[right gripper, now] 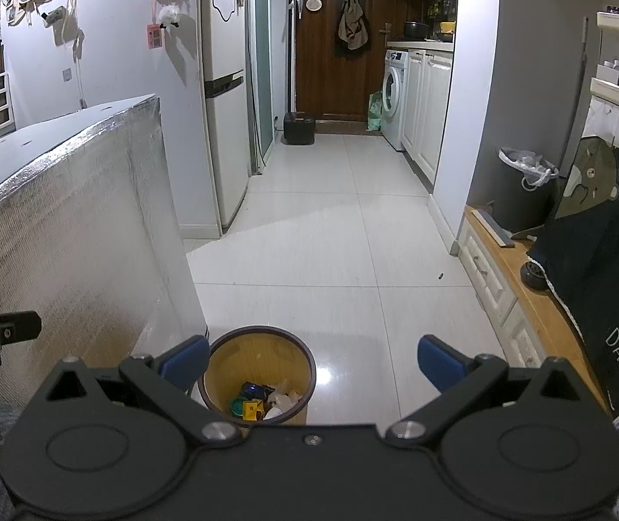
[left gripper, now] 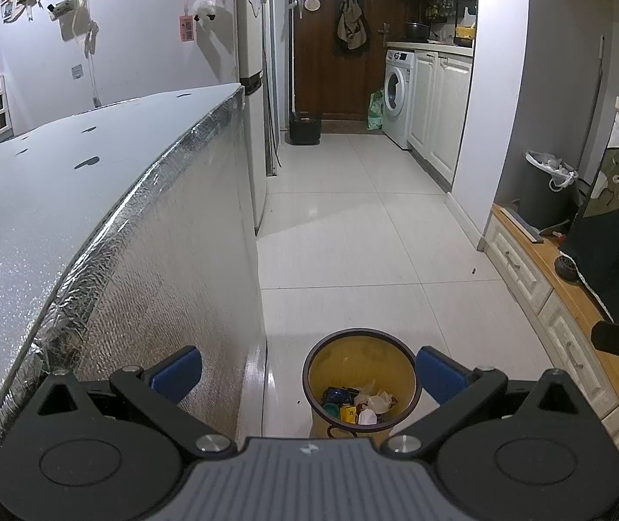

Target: Collect trash

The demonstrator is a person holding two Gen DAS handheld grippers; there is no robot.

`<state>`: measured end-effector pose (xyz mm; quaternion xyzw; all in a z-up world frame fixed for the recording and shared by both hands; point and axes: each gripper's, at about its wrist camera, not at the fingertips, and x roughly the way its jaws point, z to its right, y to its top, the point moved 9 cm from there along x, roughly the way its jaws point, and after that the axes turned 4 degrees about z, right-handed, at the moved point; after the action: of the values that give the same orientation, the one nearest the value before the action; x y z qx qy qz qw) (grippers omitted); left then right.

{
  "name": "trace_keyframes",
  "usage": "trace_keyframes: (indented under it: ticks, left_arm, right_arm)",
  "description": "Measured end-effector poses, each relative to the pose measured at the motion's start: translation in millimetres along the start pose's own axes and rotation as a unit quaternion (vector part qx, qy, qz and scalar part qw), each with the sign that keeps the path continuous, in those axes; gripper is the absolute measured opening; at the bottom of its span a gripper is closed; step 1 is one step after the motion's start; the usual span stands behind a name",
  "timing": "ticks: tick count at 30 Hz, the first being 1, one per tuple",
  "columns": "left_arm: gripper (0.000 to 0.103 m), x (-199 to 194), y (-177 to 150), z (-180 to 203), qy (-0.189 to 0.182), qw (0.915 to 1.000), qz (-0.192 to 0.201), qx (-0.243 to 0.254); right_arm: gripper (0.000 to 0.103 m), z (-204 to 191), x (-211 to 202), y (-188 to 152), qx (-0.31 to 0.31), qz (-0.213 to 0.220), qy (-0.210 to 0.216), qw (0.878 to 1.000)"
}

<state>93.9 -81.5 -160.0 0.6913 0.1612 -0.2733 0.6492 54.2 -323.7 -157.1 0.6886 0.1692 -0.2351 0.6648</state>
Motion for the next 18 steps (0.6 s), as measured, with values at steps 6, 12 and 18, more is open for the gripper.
trace_keyframes:
  ticks: [6, 12, 18]
  left_arm:
    - [0.103, -0.3, 0.0, 0.1, 0.0, 1.0, 0.0, 0.0]
    - [0.103, -0.5, -0.3, 0.3, -0.002, 1.0, -0.001, 0.0]
    - [0.103, -0.7, -0.7, 0.5, -0.002, 1.0, -0.001, 0.001]
  right_arm:
    - [0.103, 0.2, 0.3, -0.8, -0.001, -0.001, 0.0, 1.0]
    - [0.103, 0.3, 0.3, -2.0, -0.002, -0.001, 0.0, 1.0]
    - [0.103, 0.3, 0.3, -1.9, -0.001, -0.001, 0.0, 1.0]
